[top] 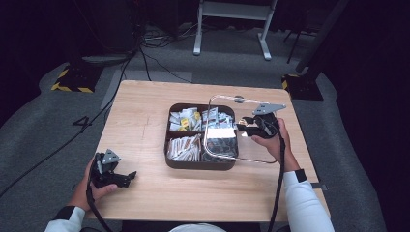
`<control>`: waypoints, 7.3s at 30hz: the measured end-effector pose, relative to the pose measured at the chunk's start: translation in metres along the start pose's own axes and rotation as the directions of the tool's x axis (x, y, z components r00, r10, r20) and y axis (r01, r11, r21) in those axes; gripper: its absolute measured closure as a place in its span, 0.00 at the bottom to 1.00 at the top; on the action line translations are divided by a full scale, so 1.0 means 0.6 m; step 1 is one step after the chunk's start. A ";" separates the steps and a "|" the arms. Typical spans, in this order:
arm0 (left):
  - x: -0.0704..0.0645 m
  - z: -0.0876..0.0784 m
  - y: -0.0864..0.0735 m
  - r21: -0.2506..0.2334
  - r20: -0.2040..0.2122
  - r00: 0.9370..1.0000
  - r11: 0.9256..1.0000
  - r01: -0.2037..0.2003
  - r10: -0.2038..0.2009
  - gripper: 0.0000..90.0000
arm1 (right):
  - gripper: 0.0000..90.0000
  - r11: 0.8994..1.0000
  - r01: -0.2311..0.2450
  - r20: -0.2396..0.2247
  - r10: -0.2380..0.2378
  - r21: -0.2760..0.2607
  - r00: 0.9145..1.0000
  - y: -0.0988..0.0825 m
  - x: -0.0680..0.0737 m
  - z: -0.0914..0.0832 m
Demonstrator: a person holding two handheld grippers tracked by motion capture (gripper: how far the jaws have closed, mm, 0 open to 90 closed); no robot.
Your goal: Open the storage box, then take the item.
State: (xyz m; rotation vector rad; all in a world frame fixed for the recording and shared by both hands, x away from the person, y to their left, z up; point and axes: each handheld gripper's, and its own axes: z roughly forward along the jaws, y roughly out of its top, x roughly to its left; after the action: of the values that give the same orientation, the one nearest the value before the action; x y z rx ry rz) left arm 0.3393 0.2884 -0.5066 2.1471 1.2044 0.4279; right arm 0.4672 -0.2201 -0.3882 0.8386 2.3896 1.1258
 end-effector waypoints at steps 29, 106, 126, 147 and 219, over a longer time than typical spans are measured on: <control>0.000 0.000 0.000 0.001 0.000 1.000 1.000 0.001 -0.001 0.00 | 0.65 0.997 -0.075 0.064 0.075 -0.004 0.995 -0.057 -0.058 -0.059; 0.000 0.001 0.000 -0.001 0.000 1.000 1.000 0.000 0.000 0.00 | 0.59 0.976 -0.206 0.100 0.199 0.065 0.975 -0.196 -0.131 -0.010; 0.001 0.001 0.001 0.000 0.007 1.000 1.000 -0.010 0.010 0.00 | 0.33 0.981 -0.190 0.079 0.186 0.039 0.979 -0.154 -0.103 -0.012; 0.001 0.001 0.001 0.000 0.008 1.000 1.000 -0.010 0.010 0.00 | 0.34 0.995 -0.093 0.029 0.092 0.040 0.995 -0.105 -0.053 0.005; -0.001 0.000 0.000 0.001 0.005 1.000 1.000 0.000 0.000 0.00 | 0.30 0.977 -0.108 -0.007 0.111 0.185 0.994 0.081 0.002 0.245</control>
State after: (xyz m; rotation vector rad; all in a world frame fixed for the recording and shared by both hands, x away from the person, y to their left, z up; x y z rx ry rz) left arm 0.3390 0.2881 -0.5066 2.1478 1.2024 0.4211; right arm 0.5641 -0.1116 -0.4404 1.0367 2.5177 0.9647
